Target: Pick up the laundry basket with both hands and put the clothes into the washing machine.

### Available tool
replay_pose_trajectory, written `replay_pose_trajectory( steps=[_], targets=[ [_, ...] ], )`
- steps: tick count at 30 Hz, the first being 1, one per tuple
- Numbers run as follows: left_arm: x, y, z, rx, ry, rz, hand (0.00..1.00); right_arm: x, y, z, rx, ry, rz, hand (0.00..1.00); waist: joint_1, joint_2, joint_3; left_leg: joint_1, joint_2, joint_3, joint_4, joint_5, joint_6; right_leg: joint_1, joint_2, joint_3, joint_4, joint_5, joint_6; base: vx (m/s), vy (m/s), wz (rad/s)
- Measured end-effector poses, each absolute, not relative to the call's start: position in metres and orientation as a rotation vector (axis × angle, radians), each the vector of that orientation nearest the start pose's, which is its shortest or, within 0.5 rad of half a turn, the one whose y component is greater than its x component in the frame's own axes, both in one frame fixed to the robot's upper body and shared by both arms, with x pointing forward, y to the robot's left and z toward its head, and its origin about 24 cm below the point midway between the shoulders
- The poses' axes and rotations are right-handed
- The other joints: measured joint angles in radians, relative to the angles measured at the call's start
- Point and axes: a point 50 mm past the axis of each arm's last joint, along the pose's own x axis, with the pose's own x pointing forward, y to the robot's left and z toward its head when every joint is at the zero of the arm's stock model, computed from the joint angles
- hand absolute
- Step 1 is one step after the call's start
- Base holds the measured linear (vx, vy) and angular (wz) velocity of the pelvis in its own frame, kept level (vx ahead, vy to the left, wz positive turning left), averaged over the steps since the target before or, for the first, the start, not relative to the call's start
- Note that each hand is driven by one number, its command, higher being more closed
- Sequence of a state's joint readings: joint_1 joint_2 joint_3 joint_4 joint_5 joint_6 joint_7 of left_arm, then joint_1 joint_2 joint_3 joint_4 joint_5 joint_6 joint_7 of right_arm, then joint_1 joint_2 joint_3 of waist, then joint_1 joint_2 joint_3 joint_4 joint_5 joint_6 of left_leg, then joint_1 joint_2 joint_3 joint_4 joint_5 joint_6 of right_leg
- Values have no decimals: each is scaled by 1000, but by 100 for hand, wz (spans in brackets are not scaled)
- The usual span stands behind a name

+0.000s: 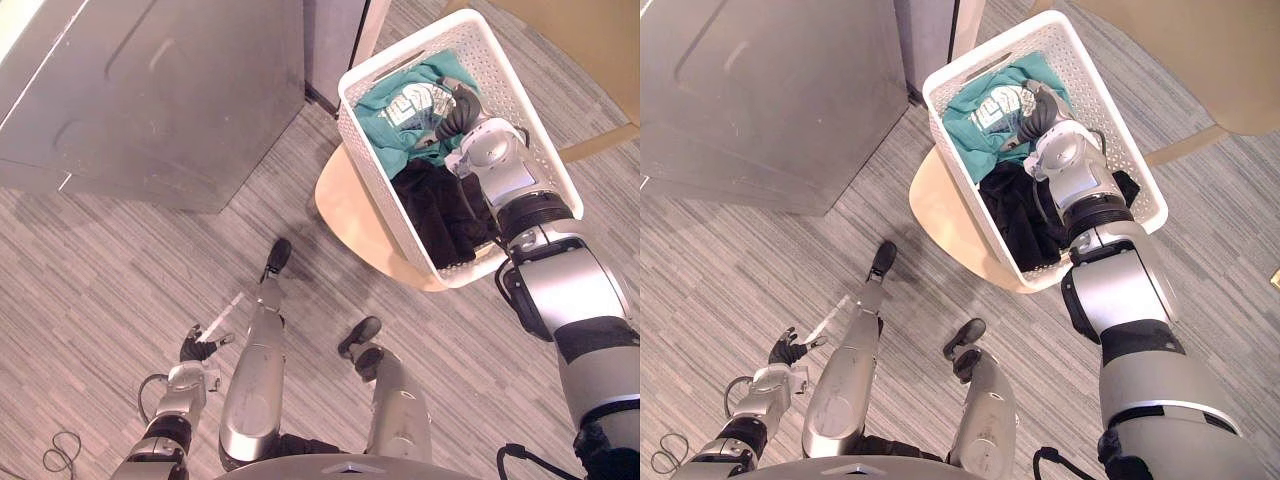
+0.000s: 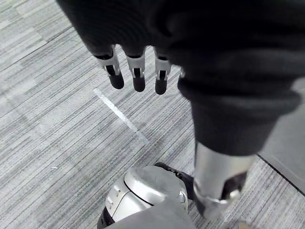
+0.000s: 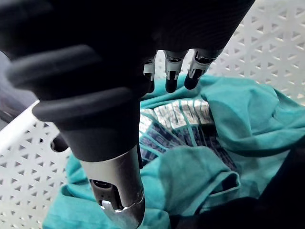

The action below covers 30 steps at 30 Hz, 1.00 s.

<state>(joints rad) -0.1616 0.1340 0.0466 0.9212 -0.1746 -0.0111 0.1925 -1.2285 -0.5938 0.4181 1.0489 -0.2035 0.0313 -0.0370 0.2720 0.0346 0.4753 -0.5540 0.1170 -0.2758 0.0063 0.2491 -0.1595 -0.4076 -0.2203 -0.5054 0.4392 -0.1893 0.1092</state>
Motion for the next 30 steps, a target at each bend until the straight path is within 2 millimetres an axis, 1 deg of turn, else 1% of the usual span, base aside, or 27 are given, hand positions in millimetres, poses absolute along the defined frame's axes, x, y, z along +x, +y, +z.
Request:
replay_pose_trajectory(
  steps=[2, 7, 9, 11, 13, 16, 18, 22, 23, 25, 27, 30],
  targets=[
    [215, 204, -105, 19, 736, 309, 0, 418, -225, 245, -979, -114, -166, 0, 9, 0, 0, -21, 0, -1, 10, -1, 1, -16, 1, -1, 1, 1, -1, -24, -39, -2],
    [215, 191, -107, -35, 738, 307, 0, 419, -225, 244, -905, -123, -205, 0, 21, 0, 0, -58, -3, -12, 25, -5, 3, -35, 3, -8, -10, 4, 1, 17, -44, 2],
    [217, 191, -106, -45, 732, 317, 0, 419, -227, 243, -889, -120, -223, 0, 23, 0, 0, -74, -3, -23, 36, -10, 2, -37, 9, -21, -16, 5, 0, 31, -52, 8],
    [222, 191, -101, -53, 704, 322, 0, 418, -228, 244, -883, -127, -246, 0, 28, 0, 0, -106, -1, -32, 55, -18, 1, -50, 16, -31, -21, 6, -2, 20, -56, 6],
    [227, 187, -96, -103, 675, 338, 0, 418, -229, 242, -864, -125, -251, 0, 31, -1, 0, -127, -1, -35, 60, -19, 3, -64, 16, -36, -22, 6, -2, 17, -43, 0],
    [230, 185, -93, -125, 656, 347, 0, 418, -227, 242, -863, -130, -252, 0, 28, -4, 2, -141, -1, -40, 61, -20, 3, -69, 18, -53, -22, 7, -2, 24, -47, 4],
    [235, 184, -87, -132, 624, 342, 0, 417, -225, 241, -864, -153, -260, 0, 28, -10, 6, -151, -2, -42, 61, -20, 4, -74, 18, -57, -24, 7, -2, 32, -46, 3],
    [242, 181, -79, -167, 581, 349, 0, 415, -223, 241, -870, -184, -278, 0, 22, -13, 7, -183, -4, -46, 70, -21, 5, -96, 18, -60, -22, 8, -2, 16, -27, 0],
    [244, 179, -77, -177, 572, 348, 0, 415, -223, 241, -887, -189, -286, 100, 22, -13, 7, -186, -4, -46, 71, -21, 5, -98, 18, -62, -22, 8, -2, 20, -36, 3],
    [247, 177, -75, -190, 559, 347, 0, 415, -222, 239, -896, -194, -281, 100, 19, -13, 7, -195, -4, -46, 79, -26, 12, -98, 18, -75, -22, 8, -2, 12, -37, 5],
    [249, 177, -74, -193, 552, 345, 0, 414, -219, 238, -913, -209, -279, 100, 9, -13, 7, -200, -4, -46, 79, -29, 17, -99, 18, -81, -21, 8, -2, 8, -42, 5],
    [251, 177, -70, -202, 535, 350, 0, 414, -216, 237, -935, -218, -276, 100, 1, -22, 5, -211, -3, -35, 86, -33, 22, -107, 17, -80, -20, 8, -2, 9, -31, -3]
  ],
)
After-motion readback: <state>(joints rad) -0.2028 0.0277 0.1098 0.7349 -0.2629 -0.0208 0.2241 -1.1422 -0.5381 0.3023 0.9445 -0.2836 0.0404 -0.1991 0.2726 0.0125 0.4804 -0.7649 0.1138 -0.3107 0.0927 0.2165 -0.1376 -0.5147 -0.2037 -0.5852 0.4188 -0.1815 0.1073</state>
